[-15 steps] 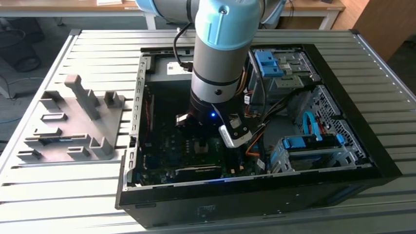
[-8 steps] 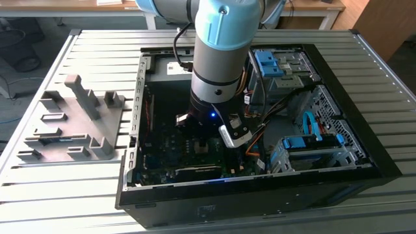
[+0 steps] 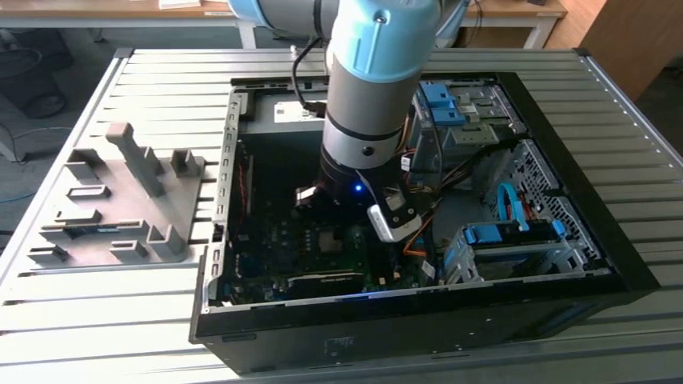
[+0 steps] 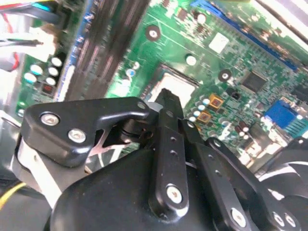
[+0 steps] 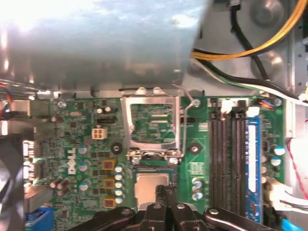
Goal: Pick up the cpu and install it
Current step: 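Place the cpu into insertion slot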
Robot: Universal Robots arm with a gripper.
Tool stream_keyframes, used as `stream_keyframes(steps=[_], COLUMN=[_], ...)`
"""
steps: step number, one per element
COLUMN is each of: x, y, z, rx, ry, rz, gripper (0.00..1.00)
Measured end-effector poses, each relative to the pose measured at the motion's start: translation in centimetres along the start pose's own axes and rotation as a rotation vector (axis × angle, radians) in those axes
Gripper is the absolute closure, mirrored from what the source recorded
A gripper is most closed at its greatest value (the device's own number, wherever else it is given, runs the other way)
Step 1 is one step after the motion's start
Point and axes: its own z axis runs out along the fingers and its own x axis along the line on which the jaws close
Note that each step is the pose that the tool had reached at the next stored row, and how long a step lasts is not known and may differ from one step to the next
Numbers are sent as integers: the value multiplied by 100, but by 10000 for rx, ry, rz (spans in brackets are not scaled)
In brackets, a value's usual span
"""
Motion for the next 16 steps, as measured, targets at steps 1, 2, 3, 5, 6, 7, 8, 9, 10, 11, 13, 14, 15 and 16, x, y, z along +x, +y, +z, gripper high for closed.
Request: stream_keyframes(steps=[1, 2, 3, 5, 6, 7, 8, 9, 10, 11, 13, 14, 15, 16], x=[-8, -10, -7, 0, 4, 8, 12, 17, 21, 25, 33, 38, 39, 40], y=[2, 2, 3, 3, 3, 3, 3, 3, 3, 3, 3, 3, 3, 3], z=[-3, -17, -47, -132, -181, -226, -270, -315, -360, -405, -497, -540, -564, -566], rx=[-3, -2, -3, -8, -7, -8, -9, -9, -10, -9, -12, -13, -12, -13], ry=[0, 2, 1, 0, 1, 1, 0, 0, 0, 1, 1, 0, 1, 1], rz=[-1, 0, 1, 1, 0, 0, 0, 0, 0, 0, 0, 0, -1, -1], gripper=[90, 90, 90, 90, 90, 90, 90, 90, 90, 90, 90, 90, 90, 90])
